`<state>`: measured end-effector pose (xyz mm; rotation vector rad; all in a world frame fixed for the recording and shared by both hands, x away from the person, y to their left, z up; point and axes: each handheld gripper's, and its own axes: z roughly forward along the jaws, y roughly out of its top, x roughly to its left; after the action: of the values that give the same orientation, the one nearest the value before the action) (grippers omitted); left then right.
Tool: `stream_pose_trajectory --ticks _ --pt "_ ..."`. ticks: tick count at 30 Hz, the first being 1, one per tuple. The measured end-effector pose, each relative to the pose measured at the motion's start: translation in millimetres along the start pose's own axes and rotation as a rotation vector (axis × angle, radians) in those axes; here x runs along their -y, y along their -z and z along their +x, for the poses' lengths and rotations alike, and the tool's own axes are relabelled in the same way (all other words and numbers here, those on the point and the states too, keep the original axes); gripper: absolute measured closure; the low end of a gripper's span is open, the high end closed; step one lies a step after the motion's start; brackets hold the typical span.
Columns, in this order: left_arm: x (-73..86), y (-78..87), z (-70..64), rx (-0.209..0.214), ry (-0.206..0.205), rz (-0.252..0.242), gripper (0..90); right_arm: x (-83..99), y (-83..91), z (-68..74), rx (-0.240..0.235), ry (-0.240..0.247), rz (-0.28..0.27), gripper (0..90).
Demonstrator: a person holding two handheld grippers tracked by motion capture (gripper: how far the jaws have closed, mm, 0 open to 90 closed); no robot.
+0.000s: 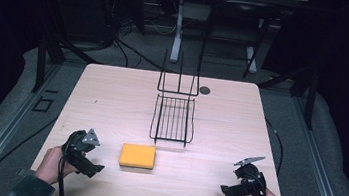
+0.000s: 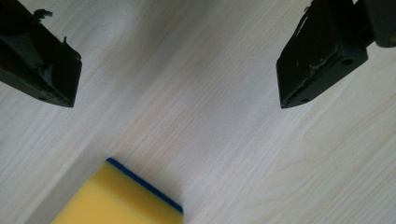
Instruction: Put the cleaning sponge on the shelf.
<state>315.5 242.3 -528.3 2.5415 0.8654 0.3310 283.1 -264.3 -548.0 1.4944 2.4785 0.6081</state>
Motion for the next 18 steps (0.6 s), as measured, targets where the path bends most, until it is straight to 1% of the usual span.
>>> stream_pose_trajectory --ticks 3,5,7,8,9,10,11,13,14,15,16,18 --pt "-3.2 3.1 0.2 0.048 0.001 0.005 0.3 0.1 0.1 0.1 -0.002 0.002 -0.001 7.0" --pt "-6.1 4.7 -1.2 0.066 -0.014 0.012 0.3 0.1 -1.0 0.4 0.000 0.014 0.003 7.0" --pt "-9.3 5.6 -3.2 0.064 -0.027 0.007 0.4 -0.5 -1.3 2.1 -0.002 0.020 0.011 7.0" --pt "-11.5 6.4 -3.2 0.074 -0.038 0.013 0.4 -0.5 -2.2 2.7 0.003 0.027 0.008 7.0" --pt "-13.7 6.8 -3.2 0.068 -0.049 0.014 0.3 -0.8 -2.0 3.3 0.000 0.030 0.013 7.0" --pt "-15.9 7.6 -3.0 0.072 -0.056 0.017 0.3 -0.9 -2.1 3.5 0.003 0.036 0.015 7.0" --pt "-18.8 8.7 -2.3 0.068 -0.064 0.013 0.3 -1.0 -1.9 3.6 0.003 0.042 0.019 7.1" --pt "-24.7 12.7 -1.3 0.066 -0.095 0.002 0.3 -1.4 -2.9 4.6 0.005 0.042 0.015 7.3" --pt "-24.7 12.7 -1.3 0.066 -0.095 0.002 0.3 -1.4 -2.9 4.6 0.005 0.042 0.015 7.3" --pt "-26.8 14.0 -1.1 0.062 -0.106 0.000 0.3 -1.7 -3.1 4.9 0.007 0.044 0.015 7.4" --pt "-31.4 15.2 -0.4 0.063 -0.130 0.004 0.3 -2.0 -3.3 5.7 0.012 0.044 0.017 7.4" --pt "-33.7 14.8 -0.3 0.059 -0.134 0.006 0.3 -1.9 -3.2 5.7 0.013 0.052 0.019 7.5"
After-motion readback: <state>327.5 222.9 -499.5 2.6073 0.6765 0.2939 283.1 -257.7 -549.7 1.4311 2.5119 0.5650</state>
